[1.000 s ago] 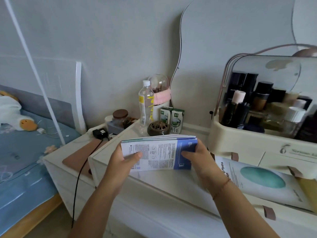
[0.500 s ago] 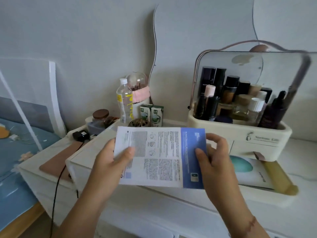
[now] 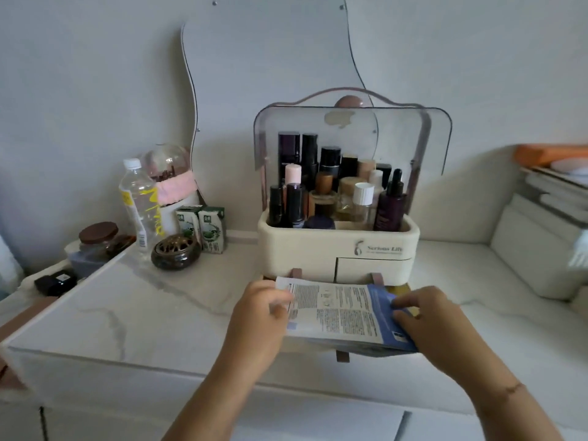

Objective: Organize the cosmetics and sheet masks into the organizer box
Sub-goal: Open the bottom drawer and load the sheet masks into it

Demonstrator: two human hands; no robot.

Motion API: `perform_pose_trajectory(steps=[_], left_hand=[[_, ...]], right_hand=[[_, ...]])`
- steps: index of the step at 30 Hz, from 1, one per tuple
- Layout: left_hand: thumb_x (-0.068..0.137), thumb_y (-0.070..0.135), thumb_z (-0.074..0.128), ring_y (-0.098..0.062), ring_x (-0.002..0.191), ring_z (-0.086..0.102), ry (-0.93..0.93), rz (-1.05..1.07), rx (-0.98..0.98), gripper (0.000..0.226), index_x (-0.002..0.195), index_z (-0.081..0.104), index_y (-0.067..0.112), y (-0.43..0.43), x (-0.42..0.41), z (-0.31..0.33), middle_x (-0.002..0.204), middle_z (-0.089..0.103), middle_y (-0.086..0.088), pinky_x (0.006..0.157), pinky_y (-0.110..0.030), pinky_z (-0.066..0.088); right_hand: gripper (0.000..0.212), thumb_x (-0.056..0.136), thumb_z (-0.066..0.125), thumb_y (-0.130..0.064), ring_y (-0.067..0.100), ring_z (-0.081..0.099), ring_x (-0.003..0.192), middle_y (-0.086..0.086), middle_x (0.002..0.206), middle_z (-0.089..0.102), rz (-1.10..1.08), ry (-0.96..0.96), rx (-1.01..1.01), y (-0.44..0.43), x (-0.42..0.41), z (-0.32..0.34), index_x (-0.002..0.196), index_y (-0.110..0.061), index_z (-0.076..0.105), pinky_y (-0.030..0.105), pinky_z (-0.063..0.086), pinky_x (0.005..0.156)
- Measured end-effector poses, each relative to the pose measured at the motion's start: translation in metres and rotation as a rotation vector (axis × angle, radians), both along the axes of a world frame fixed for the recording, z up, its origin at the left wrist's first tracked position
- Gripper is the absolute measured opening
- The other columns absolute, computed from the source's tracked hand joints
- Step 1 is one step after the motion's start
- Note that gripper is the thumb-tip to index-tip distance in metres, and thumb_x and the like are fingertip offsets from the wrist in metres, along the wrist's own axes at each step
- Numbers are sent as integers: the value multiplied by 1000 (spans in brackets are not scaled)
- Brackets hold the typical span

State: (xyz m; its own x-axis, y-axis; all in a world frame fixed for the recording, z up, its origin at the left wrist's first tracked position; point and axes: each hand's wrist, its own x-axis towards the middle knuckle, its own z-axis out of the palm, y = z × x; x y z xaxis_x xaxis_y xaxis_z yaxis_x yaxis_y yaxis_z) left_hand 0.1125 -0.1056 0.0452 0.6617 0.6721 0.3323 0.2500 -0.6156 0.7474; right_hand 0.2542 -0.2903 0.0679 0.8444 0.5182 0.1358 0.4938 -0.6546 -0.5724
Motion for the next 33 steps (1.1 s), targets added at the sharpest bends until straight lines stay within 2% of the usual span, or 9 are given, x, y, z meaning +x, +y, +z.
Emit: perform_pose_trajectory(steps=[3,6,8,12,15,17,21,30,33], left_hand=[[87,8,53,9,82,52,71,-40,54,25,86,75,20,1,-1,5,91,57,21,68,6,31],[87,25,54,-7,73,61,170,-75,70,26,66,68,22,0,-1,9,75,64,12,61,-12,41],[88,44,53,-9,78,62,238,-85,87,30,75,68,22,1,2,11,83,65,10,65,-23,46],[82,63,51,-5,99,52,361,-213,113,47,103,63,23,0,9,11,115,52,10,78,-22,40],[78,63,57,-7,121,44,348,-154,204,63,127,56,24,1,4,2,136,44,13,94,-21,35],[80,61,58,-8,124,41,253,-96,309,54,122,62,27,-3,-3,-3,137,46,15,92,-18,29],[85,63,40,-5,120,50,124,-248,453,50,107,71,30,-11,-12,-14,123,61,18,99,-27,36],[84,54,51,-4,115,56,132,-312,531,37,104,71,30,-4,-11,-28,122,62,17,92,-29,40],[81,54,50,-7,110,59,111,-301,590,38,99,72,28,-3,-12,-33,116,66,15,90,-24,37]], right_hand=[[20,88,54,-15,1,44,53,-3,76,51,43,-37,-79,-2,3,1,87,-14,74,1,38,48],[23,89,53,-16,3,46,53,-3,75,52,39,-56,-101,0,4,1,83,-13,74,2,38,49],[24,91,50,-17,9,50,59,5,89,59,48,-57,-121,7,7,0,86,-11,72,8,36,44],[28,96,43,-25,17,56,87,8,116,49,80,-29,-84,21,10,-2,108,-8,62,22,48,74],[33,95,44,-36,19,50,108,-1,131,42,121,-48,-81,15,1,-10,118,-16,57,26,45,91],[28,91,51,-36,20,46,116,-5,136,44,124,-193,-26,6,-9,-14,114,-23,62,30,43,95],[17,88,57,-29,9,60,94,-16,113,62,290,-247,129,-9,-24,-24,98,-28,71,21,45,81],[41,91,35,-54,-1,35,129,-27,138,40,373,-366,-97,-6,-17,-40,126,-40,52,17,17,101],[42,87,49,-53,0,37,129,-25,137,42,407,-385,-91,-8,-16,-41,125,-38,53,18,12,106]])
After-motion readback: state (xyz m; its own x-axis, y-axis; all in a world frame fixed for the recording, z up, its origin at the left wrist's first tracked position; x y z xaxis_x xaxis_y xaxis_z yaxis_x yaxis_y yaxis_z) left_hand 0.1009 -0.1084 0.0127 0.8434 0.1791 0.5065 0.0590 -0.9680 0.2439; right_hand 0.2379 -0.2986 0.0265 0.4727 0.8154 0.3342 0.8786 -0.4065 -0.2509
